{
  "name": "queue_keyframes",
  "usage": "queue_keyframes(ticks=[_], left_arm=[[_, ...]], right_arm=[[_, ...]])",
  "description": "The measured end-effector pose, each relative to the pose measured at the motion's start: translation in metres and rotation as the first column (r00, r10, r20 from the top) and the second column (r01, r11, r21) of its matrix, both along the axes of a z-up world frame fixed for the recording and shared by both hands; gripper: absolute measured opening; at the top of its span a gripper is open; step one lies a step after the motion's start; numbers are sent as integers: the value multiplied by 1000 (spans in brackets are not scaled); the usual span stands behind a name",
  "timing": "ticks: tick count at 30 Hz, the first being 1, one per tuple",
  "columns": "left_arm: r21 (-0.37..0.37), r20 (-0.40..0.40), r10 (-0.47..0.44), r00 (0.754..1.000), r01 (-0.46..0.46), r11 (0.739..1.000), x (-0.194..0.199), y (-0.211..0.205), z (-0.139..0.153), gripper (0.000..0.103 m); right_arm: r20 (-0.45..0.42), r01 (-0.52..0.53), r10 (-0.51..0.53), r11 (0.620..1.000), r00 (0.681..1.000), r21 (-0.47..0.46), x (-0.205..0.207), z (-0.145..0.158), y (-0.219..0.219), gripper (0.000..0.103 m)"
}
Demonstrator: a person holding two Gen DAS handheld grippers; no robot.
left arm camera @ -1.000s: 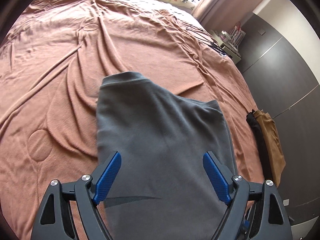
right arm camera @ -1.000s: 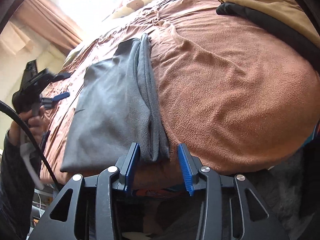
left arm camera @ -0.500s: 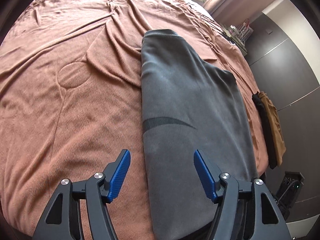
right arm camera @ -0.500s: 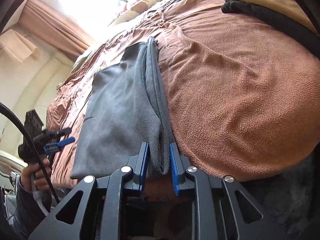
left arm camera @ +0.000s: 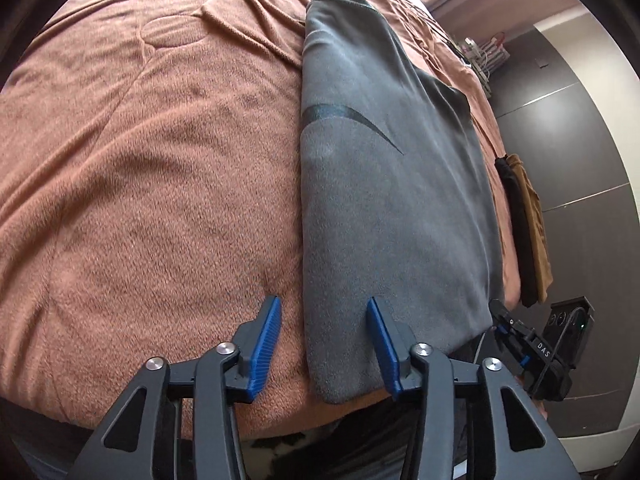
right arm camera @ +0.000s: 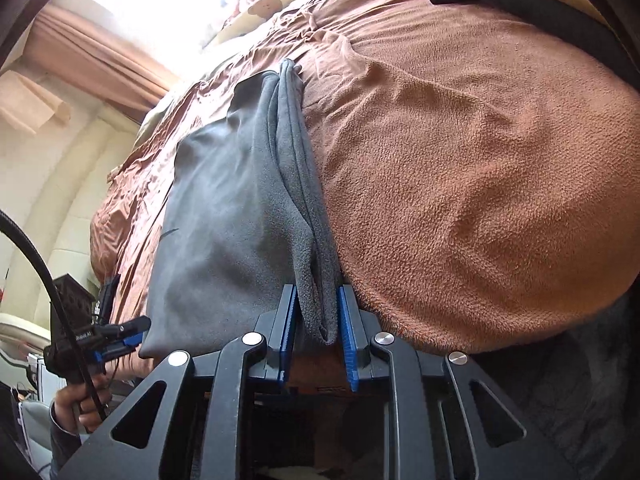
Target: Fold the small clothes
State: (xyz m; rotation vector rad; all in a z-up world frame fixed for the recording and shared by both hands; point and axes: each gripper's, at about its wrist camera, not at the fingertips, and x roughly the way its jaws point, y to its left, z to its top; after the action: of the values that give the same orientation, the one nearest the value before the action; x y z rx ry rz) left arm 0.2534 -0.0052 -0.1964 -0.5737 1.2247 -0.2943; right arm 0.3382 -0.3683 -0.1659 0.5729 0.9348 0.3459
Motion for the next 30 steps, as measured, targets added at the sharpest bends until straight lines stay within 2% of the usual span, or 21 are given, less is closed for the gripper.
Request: queue_keyframes(ticks=[1, 4, 14, 25, 30], left_arm=[[4, 1, 12, 1000, -12, 1000, -2, -1, -1, 17], [-7, 22, 33, 999, -33, 999, -7, -2, 0, 9], [14, 109, 43, 993, -44, 999, -20, 24, 38, 7], [47, 116, 23, 993, -28, 999, -43, 55, 48, 7], [80, 102, -3, 995, -5, 997, -57, 68, 43, 7]], right_arm=[[1, 1, -1, 1000, 1000, 0, 0, 0, 0, 14], [-3, 4, -4, 1000, 1000, 7, -2, 1, 3, 10], [7, -82, 82, 996, 997, 34, -20, 13, 33, 10], [-11, -220, 221, 974, 975, 59, -22, 7, 62, 10], [-6, -268, 269, 961, 963, 63, -13, 4, 64, 10]])
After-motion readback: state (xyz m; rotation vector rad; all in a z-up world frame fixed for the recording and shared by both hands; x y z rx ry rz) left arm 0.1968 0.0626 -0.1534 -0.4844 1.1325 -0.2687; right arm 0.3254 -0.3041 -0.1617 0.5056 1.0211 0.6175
